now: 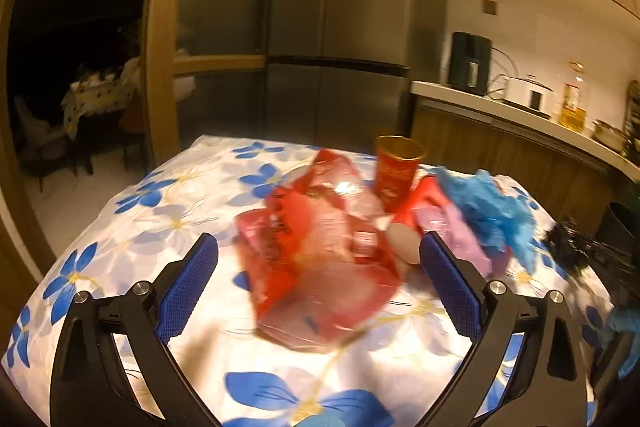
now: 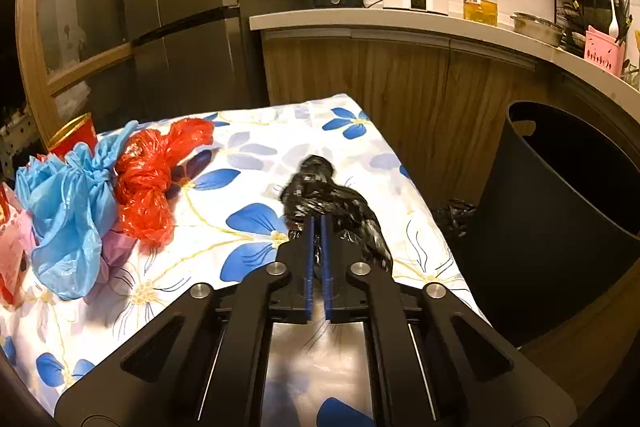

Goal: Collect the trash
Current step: 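Grasp the red snack bag with the left tool while the right tool grasps the small black bag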

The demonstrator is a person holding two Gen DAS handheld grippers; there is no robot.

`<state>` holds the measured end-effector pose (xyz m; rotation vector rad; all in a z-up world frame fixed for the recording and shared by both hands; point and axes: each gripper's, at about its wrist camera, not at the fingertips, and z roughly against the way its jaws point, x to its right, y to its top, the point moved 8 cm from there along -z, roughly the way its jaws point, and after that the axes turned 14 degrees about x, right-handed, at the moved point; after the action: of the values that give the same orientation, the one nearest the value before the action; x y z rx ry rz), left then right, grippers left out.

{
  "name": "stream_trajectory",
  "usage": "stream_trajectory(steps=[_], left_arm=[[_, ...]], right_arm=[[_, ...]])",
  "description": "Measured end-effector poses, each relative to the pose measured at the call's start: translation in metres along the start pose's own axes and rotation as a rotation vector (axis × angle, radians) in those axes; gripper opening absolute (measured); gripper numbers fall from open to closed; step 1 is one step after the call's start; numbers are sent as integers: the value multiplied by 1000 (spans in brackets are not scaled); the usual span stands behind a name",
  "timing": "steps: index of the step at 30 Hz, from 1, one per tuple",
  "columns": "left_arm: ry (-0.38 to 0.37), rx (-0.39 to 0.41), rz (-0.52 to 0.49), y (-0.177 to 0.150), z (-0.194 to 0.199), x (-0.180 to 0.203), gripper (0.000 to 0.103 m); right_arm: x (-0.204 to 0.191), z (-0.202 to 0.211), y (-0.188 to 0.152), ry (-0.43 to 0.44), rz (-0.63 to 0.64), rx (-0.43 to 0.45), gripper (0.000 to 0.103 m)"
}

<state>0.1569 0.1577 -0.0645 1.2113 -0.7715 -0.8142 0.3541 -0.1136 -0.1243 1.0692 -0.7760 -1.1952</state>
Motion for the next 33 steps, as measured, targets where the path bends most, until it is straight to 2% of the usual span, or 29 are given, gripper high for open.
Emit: stream_trajectory(steps=[11,15,17,19,21,23,25,30,33], left_arm=[[-25,-121,90,-5,-36,-14,96],[-49,-185,117,-19,-44,-14,95],[-57,-210,121,-25,-45,-13,85],[-68,-233,111,-32,-44,-11,65],[-73,-246,99,-35,-43,-10,54],[-75,-246,91,-37,-40,-9,49],[-77,-242,90,-37,-36,-10,29],[-75,-209,87,-30,-21,-14,11],[-87,-179,84,-23,-9,-13,8]], right_arm=[[-6,58,9,25,-15,87,1],[-11,73,11,39,-13,109,0],[-14,79,12,48,-7,118,0],[-16,83,12,55,-1,121,0],[-17,85,10,58,0,121,0],[-17,88,10,59,-2,122,0],[-17,92,10,63,-9,125,0],[-16,104,13,77,-20,142,0],[-15,114,16,91,-32,157,0]])
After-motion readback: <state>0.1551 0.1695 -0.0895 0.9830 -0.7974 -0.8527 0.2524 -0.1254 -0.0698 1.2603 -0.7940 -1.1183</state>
